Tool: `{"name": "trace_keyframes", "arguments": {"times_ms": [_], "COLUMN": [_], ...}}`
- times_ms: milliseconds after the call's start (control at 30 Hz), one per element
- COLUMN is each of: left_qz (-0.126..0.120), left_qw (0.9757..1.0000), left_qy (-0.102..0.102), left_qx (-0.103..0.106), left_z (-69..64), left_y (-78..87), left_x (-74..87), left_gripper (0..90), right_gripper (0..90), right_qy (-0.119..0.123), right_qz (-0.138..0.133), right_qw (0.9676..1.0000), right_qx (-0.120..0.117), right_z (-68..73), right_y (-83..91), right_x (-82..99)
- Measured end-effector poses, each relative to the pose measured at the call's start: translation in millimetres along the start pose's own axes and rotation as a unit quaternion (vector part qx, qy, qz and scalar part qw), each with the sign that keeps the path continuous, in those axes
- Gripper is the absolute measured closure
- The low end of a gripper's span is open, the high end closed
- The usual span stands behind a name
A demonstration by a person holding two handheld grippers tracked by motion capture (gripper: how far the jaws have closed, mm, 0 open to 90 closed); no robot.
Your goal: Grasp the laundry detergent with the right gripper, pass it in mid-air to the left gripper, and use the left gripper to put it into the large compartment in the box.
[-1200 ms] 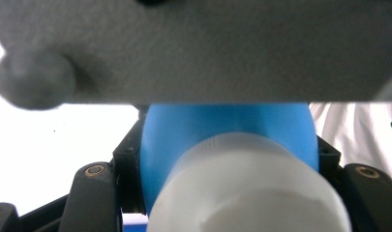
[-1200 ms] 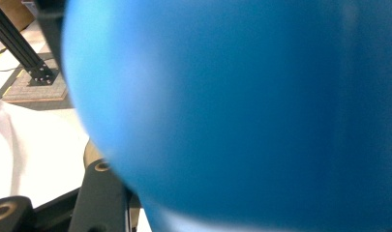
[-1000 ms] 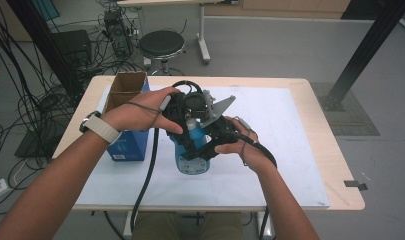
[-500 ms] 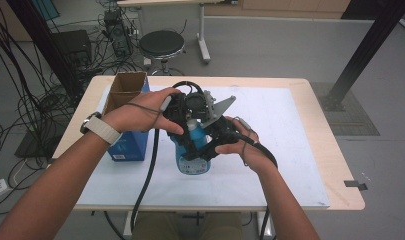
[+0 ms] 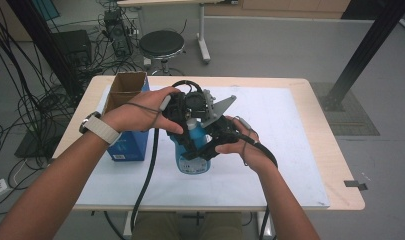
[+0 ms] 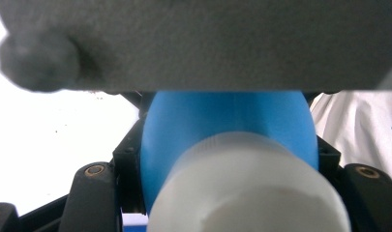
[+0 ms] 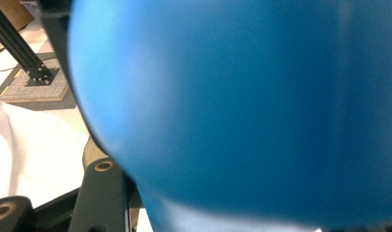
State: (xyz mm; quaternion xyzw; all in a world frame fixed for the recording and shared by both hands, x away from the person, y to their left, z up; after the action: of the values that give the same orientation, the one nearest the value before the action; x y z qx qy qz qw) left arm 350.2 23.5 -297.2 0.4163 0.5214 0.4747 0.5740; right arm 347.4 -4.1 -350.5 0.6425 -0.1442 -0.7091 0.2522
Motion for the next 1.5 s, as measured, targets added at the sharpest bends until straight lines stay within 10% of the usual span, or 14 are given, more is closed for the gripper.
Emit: {"name": "trace_keyframes", "arguments": {"times_ms": [1500], "left_qz": [0.010], "left_qw": [0.9998], "left_qy": [0.009], "left_qx": [-0.012], "left_z": [5.3], "left_y": [0.8], "left_x": [3.5], "left_gripper": [37.6], "right_gripper": [42.4], "right_qy": [0.017], "right_qz": [0.003], "right_qw": [0.9999], "right_qx": [0.000], "right_z": [-6.6], "right_y": [-3.5], "right_x": [-3.0]}}
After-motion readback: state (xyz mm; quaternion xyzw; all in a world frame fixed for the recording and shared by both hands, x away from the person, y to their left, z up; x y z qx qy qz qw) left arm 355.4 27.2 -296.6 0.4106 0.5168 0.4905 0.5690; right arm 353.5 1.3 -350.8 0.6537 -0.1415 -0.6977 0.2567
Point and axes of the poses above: each handheld gripper's, and its own axes: y roughly backward along the jaws, x roughly out of its underside, z roughly to its left, the point moved 9 cm from there along -y, roughly forward along the jaws, and after that the axes turned 8 degrees about -x, right-handed, at the moved point
